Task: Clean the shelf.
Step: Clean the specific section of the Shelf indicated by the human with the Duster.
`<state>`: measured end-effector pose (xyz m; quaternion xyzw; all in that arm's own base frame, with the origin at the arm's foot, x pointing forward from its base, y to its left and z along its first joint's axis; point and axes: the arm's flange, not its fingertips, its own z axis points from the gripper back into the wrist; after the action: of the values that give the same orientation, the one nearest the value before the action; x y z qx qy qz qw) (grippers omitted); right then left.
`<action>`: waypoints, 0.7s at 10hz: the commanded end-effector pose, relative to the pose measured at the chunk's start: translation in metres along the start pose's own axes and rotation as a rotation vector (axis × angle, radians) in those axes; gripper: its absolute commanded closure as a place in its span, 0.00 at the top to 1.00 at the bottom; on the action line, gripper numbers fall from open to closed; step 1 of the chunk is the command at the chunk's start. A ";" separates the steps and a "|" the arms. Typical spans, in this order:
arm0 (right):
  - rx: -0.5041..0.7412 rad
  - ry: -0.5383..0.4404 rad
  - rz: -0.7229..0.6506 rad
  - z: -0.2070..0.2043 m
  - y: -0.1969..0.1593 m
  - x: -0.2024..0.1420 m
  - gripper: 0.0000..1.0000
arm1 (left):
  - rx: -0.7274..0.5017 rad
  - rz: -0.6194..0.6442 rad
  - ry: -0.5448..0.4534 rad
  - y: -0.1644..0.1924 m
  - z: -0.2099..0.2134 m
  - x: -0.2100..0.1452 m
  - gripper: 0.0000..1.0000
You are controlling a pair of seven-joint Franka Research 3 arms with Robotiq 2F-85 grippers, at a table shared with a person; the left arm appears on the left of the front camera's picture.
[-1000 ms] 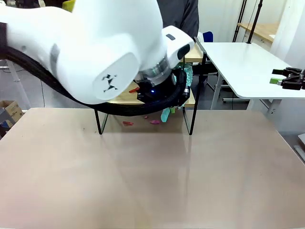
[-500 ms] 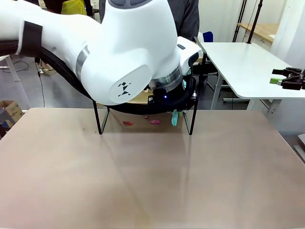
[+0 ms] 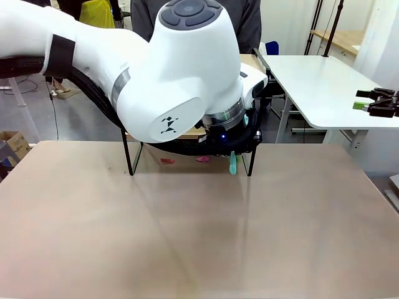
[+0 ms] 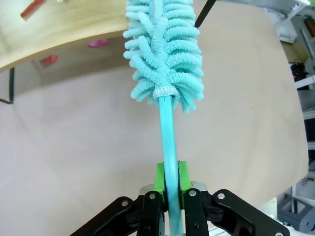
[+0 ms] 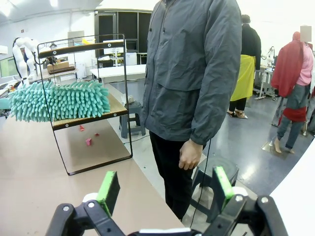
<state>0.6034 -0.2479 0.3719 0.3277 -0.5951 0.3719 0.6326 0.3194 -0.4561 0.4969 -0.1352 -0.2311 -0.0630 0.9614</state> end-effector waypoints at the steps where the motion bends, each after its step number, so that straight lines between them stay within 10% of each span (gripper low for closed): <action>1: 0.004 0.000 0.005 -0.001 0.000 0.003 1.00 | 0.001 0.000 -0.001 0.000 -0.001 0.000 0.13; 7: 0.004 0.000 0.005 -0.001 0.000 0.003 1.00 | 0.193 0.071 0.067 0.074 0.005 0.019 0.13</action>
<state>0.6034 -0.2478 0.3719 0.3277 -0.5951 0.3719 0.6326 0.3543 -0.3992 0.4924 -0.0644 -0.2073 -0.0104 0.9761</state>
